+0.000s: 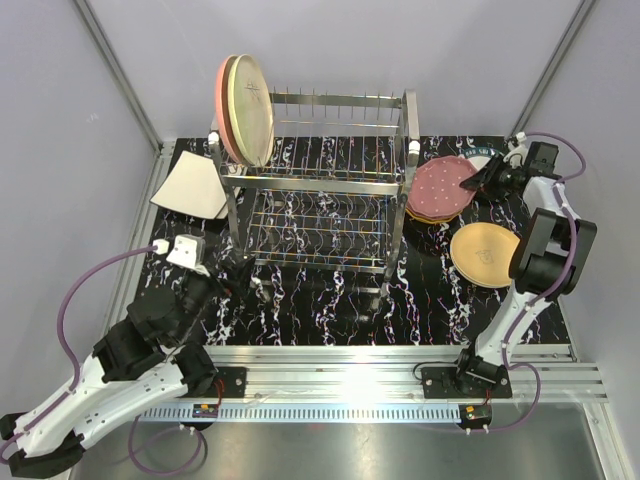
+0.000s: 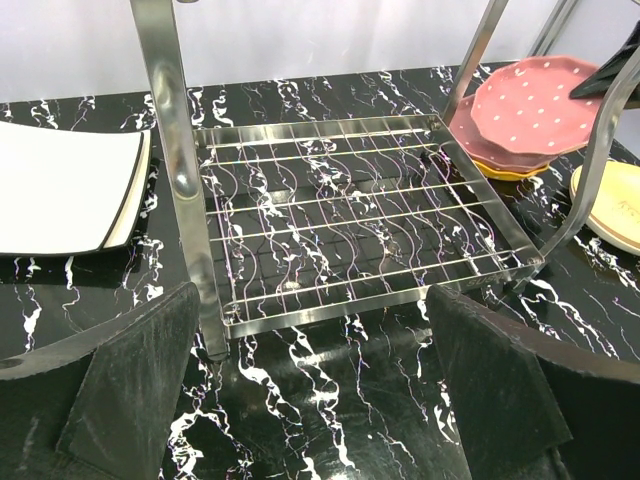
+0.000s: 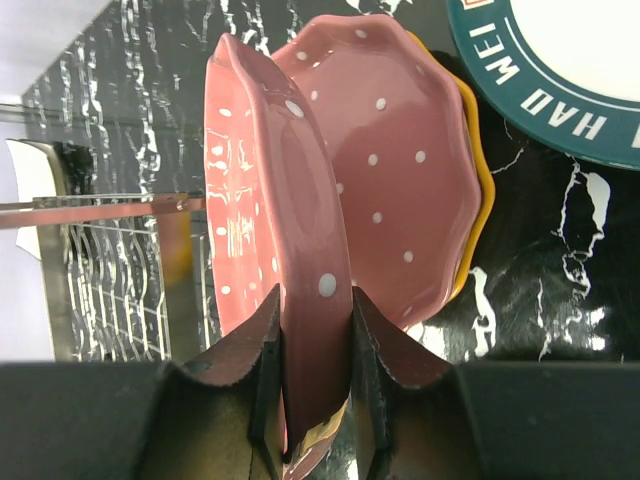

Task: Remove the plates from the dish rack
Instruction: Place the plate on the table

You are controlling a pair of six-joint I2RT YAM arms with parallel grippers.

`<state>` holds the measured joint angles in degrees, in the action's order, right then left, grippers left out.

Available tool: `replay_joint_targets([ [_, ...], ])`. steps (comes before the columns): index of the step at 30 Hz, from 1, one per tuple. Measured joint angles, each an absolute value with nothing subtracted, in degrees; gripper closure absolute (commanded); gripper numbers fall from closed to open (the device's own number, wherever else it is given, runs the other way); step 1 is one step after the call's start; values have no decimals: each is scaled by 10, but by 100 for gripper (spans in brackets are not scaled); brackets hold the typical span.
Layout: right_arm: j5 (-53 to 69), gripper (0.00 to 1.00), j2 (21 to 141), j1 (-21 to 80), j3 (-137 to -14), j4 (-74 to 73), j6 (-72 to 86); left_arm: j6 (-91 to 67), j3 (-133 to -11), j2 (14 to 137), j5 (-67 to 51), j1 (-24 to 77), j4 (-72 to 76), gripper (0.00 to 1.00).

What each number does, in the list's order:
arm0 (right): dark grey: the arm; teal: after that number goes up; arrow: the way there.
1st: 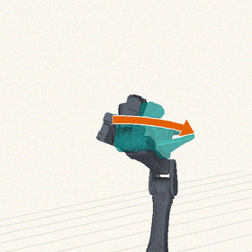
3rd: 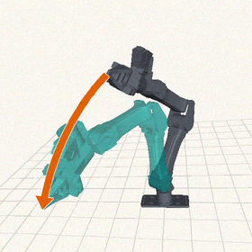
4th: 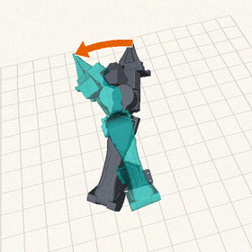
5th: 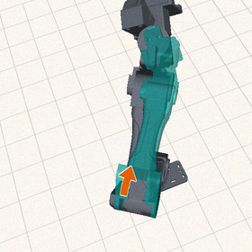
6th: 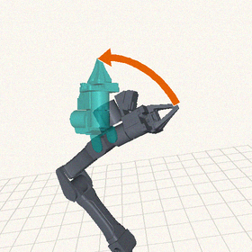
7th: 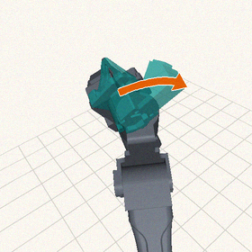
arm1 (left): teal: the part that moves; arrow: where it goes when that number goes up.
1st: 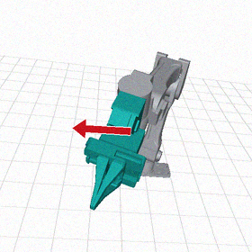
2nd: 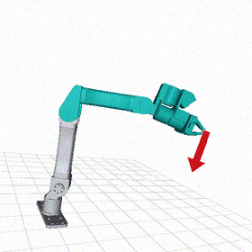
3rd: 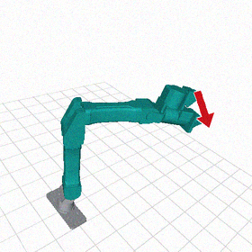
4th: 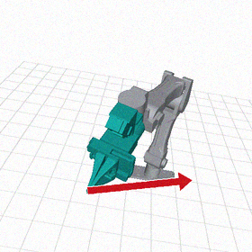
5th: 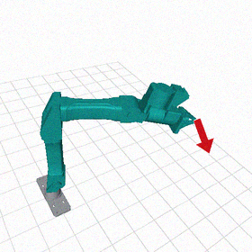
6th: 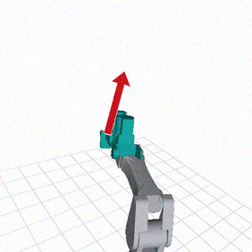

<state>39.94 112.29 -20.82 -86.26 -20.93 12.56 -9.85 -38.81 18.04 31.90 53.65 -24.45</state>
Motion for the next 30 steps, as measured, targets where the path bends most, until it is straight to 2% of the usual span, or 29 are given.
replay_joint_targets([
  [22,394,93,1213,-189,-934,-218,124,-98,-388,177,322,536,-245,1],
  [25,394,89,1218,-185,-945,-222,124,-98,-388,173,323,536,-245,1],
  [28,392,80,1221,-181,-952,-225,124,-98,-388,173,324,536,-245,1],
  [29,391,71,1221,-180,-954,-227,124,-98,-388,173,324,536,-245,1],
  [30,390,66,1222,-179,-956,-227,123,-98,-388,173,324,536,-245,1],
])
